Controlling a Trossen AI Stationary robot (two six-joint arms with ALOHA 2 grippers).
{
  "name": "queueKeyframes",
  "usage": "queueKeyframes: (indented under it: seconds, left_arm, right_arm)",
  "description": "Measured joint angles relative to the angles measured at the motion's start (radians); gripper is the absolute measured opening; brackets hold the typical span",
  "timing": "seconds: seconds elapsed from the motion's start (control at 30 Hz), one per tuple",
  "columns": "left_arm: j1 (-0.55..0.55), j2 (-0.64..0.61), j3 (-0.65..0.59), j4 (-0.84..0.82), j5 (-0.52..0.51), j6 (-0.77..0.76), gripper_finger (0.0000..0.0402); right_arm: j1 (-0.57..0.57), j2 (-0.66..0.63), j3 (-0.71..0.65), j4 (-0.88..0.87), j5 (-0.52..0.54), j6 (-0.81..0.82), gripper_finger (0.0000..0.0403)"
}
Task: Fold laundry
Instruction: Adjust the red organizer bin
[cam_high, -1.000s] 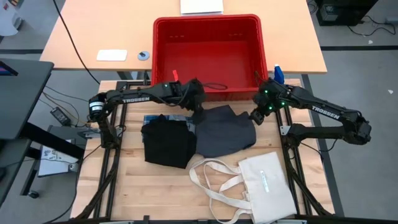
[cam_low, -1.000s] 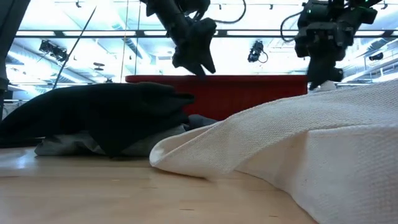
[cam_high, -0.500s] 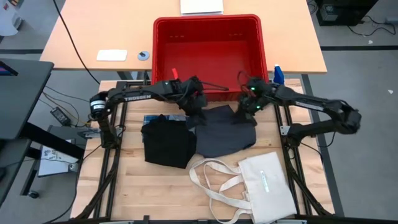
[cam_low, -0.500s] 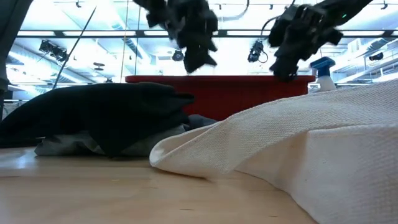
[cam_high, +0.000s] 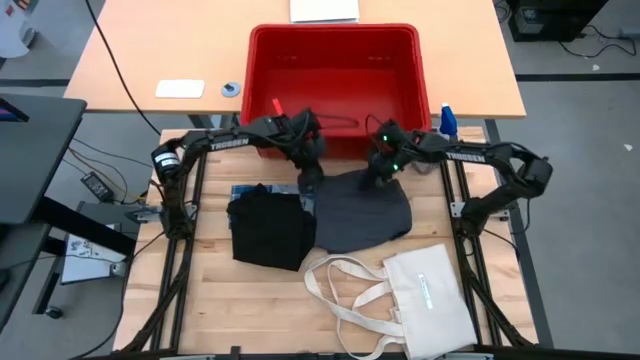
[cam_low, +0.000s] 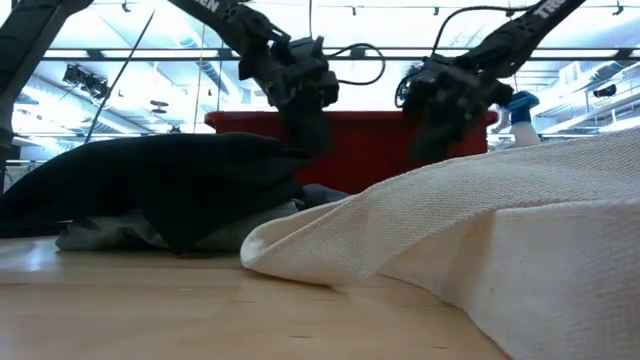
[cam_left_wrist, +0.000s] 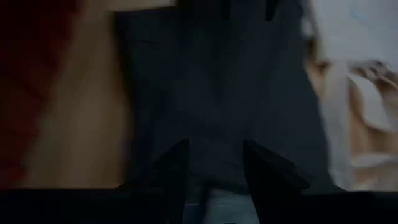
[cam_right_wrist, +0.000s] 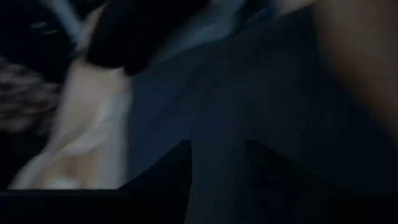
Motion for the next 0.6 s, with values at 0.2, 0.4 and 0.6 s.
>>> queueKeyframes:
  seconds: [0.2, 0.4, 0.6]
  left_arm:
    - [0.133, 0.006, 0.0, 0.047, -0.146, -0.003, 0.015]
    - [0.19, 0.005, 0.003, 0.104, -0.062, -0.084, 0.015]
    - [0.124, -0.006, 0.003, 0.038, 0.144, -0.087, 0.015]
  right_arm:
    - [-0.116, 0.105, 0.164, 0.019, 0.079, -0.018, 0.0157]
    - [-0.171, 0.153, 0.325, -0.082, 0.101, -0.022, 0.0157]
    - [-0.12, 0.093, 0.359, -0.308, -0.024, -0.024, 0.0157]
